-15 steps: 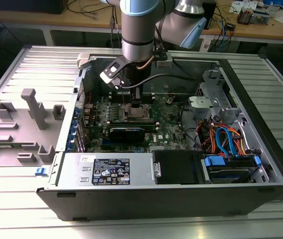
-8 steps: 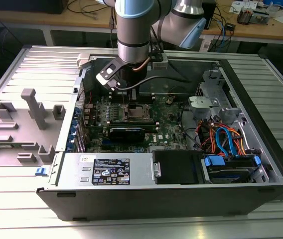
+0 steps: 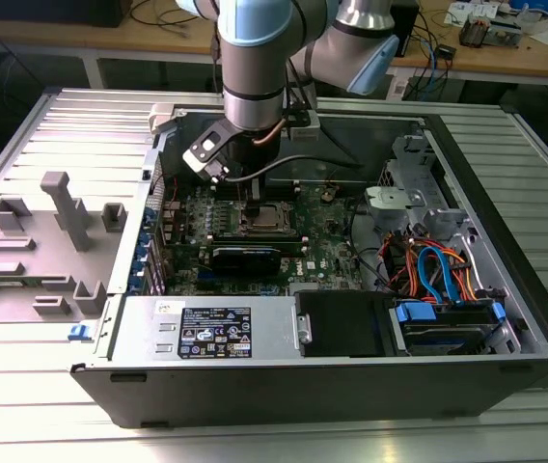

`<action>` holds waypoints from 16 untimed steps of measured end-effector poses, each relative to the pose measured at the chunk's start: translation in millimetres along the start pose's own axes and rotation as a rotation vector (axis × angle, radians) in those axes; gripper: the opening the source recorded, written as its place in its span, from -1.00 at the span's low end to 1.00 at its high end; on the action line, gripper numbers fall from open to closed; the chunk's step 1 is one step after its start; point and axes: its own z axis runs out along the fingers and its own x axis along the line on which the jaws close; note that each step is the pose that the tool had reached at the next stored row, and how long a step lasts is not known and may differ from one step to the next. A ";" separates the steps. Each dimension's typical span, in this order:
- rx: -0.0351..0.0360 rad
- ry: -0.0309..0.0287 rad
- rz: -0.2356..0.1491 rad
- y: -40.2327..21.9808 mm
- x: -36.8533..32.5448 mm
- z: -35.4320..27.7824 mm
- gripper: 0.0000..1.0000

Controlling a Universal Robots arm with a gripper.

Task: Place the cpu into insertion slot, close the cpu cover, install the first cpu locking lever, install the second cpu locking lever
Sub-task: 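Close the cpu cover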

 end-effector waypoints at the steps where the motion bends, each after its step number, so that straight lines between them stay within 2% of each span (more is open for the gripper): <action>1: 0.0001 -0.0001 0.000 0.0 0.0 1.5 -0.79; 10: 0.0003 -0.0006 0.000 0.0 -0.1 1.6 -0.79; 11: 0.0003 -0.0008 0.000 0.0 -0.1 0.5 -0.79; 14: 0.0003 -0.0007 0.000 0.1 -0.2 -8.4 -0.79; 16: 0.0001 -0.0009 0.000 0.2 -0.2 -8.4 -0.79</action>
